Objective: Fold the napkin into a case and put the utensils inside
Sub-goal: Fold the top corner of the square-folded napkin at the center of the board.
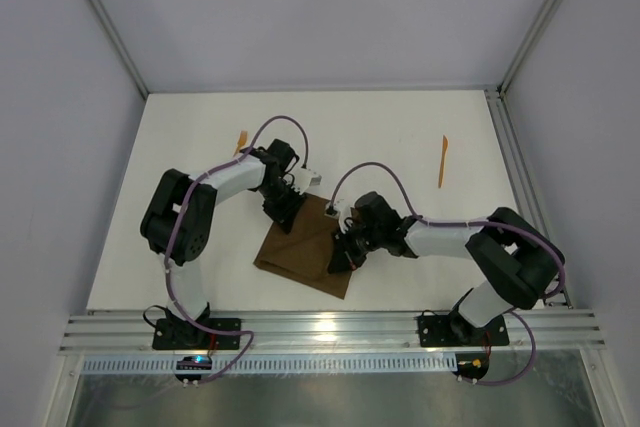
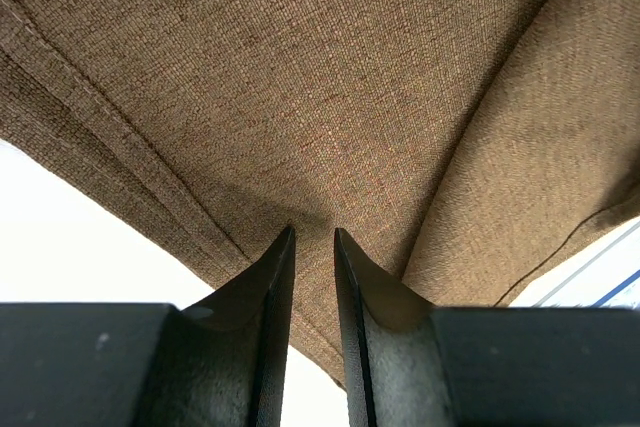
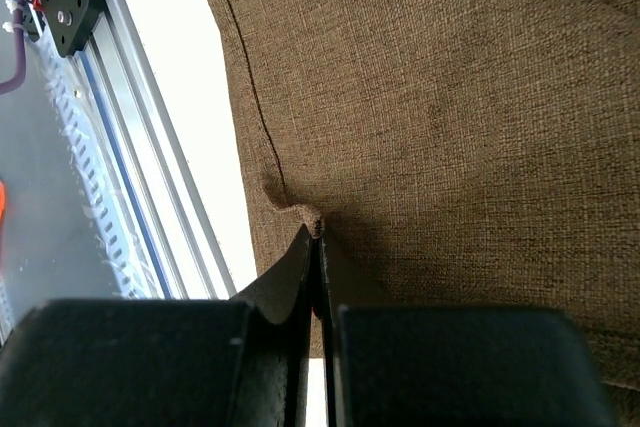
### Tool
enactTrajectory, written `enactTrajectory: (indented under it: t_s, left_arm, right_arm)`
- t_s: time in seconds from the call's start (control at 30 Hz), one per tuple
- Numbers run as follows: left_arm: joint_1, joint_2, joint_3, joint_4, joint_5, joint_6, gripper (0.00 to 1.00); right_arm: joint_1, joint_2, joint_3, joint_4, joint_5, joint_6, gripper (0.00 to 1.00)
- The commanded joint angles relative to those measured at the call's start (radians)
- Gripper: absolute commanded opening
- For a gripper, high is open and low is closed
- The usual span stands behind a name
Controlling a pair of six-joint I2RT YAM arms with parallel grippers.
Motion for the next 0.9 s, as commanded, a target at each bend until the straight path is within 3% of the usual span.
enactTrajectory:
  t_s: [0.0,0.63,0.7,0.73,0.87]
  left_arm:
    - [0.004,0.004,-0.012,0.036,-0.07,0.017,0.25]
    - [0.004,0.01,-0.003,0.05,-0.083,0.026,0.24]
    - [0.004,0.01,-0.002,0.048,-0.083,0.026,0.25]
    - [0.004,0.009,0.0,0.045,-0.082,0.026,0.25]
    - [0.004,-0.005,0.009,0.028,-0.053,0.04,0.25]
  right_arm:
    - [0.013,-0.06,-0.012,-0.015,0.044,-0.011,0.03]
    - [0.061,-0.151,-0.1,-0.015,0.109,0.064,0.04]
    - [0.061,-0.143,-0.097,-0.016,0.109,0.062,0.1]
    - [0.061,-0.141,-0.095,-0.018,0.11,0.062,0.23]
    - [0.062,-0.172,-0.115,-0.009,0.104,0.068,0.43]
